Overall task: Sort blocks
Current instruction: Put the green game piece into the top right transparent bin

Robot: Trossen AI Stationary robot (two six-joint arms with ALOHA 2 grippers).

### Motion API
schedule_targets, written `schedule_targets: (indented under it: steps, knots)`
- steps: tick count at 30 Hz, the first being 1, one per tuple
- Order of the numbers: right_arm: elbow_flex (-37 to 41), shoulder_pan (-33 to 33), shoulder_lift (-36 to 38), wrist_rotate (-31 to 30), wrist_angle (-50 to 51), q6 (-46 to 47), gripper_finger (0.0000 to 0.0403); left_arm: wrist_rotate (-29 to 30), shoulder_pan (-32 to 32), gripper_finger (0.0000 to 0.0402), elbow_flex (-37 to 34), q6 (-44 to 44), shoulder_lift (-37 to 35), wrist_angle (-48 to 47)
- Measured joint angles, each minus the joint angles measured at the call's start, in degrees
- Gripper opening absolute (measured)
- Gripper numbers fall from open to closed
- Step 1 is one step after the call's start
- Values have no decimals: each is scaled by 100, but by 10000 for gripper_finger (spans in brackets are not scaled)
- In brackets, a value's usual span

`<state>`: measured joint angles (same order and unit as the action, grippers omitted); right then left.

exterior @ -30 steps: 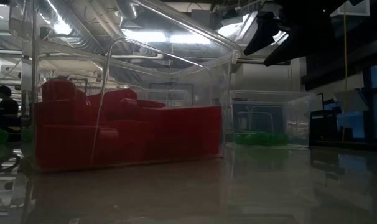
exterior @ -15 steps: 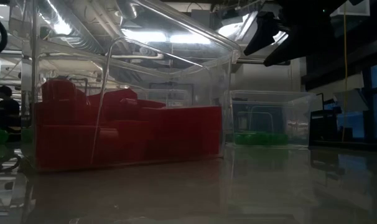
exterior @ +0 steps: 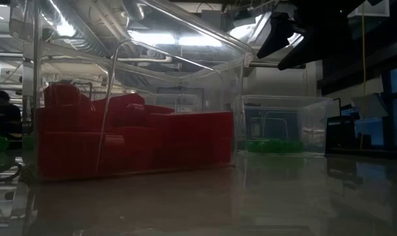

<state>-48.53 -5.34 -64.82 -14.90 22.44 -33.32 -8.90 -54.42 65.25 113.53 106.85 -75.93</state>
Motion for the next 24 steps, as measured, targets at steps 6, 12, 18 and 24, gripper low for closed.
schedule_targets:
  steps: [6,12,18,24]
  knots:
    - [0,0,0,-2,0,0,372,-7,-42,190,-333,-10,0,341]
    - [0,0,0,-2,-2,0,372,45,-23,111,-389,-177,0,495]
    - [0,0,0,-2,-2,0,372,80,-36,14,-364,-454,-7,420]
    - [0,0,0,-2,0,0,372,423,-28,9,64,-641,2,-152]
